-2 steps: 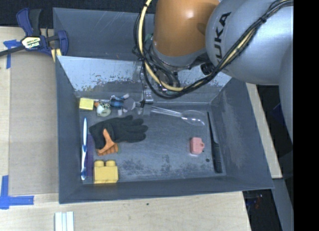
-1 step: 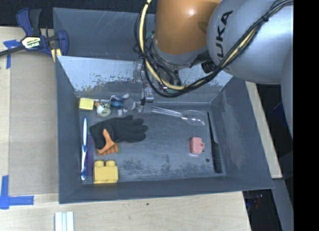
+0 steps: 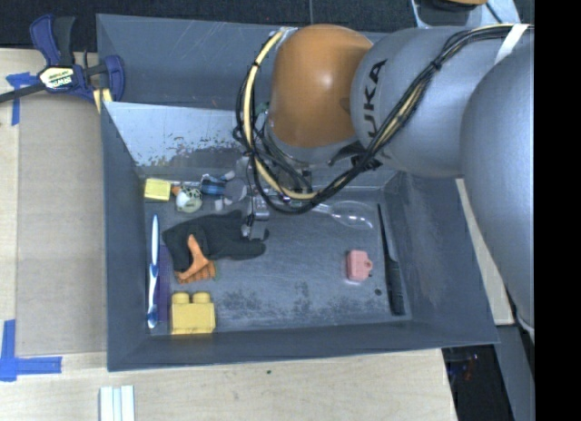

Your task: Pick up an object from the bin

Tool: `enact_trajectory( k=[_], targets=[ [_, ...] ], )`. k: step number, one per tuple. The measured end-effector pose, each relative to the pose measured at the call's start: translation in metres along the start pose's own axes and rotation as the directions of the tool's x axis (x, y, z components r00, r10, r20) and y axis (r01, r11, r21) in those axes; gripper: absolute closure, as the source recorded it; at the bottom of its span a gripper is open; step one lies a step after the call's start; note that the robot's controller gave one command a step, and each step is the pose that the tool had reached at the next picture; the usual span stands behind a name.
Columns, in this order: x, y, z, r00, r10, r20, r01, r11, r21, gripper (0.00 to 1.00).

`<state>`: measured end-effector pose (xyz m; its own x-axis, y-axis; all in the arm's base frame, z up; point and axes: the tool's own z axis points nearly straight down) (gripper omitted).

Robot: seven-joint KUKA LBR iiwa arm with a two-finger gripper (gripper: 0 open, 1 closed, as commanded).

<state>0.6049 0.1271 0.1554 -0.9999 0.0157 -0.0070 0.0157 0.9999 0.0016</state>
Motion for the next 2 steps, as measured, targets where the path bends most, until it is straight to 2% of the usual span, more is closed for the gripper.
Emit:
enact_trajectory(
  k=[1, 2],
  targets=[
    [0.007, 0.001, 0.039, 1.0, 0.018, -0.005, -0.018, 1.0, 0.001, 0.0],
    [0.026, 0.016, -0.002, 0.997, 0.082, 0.002, -0.082, 0.997, -0.002, 0.0]
  ],
)
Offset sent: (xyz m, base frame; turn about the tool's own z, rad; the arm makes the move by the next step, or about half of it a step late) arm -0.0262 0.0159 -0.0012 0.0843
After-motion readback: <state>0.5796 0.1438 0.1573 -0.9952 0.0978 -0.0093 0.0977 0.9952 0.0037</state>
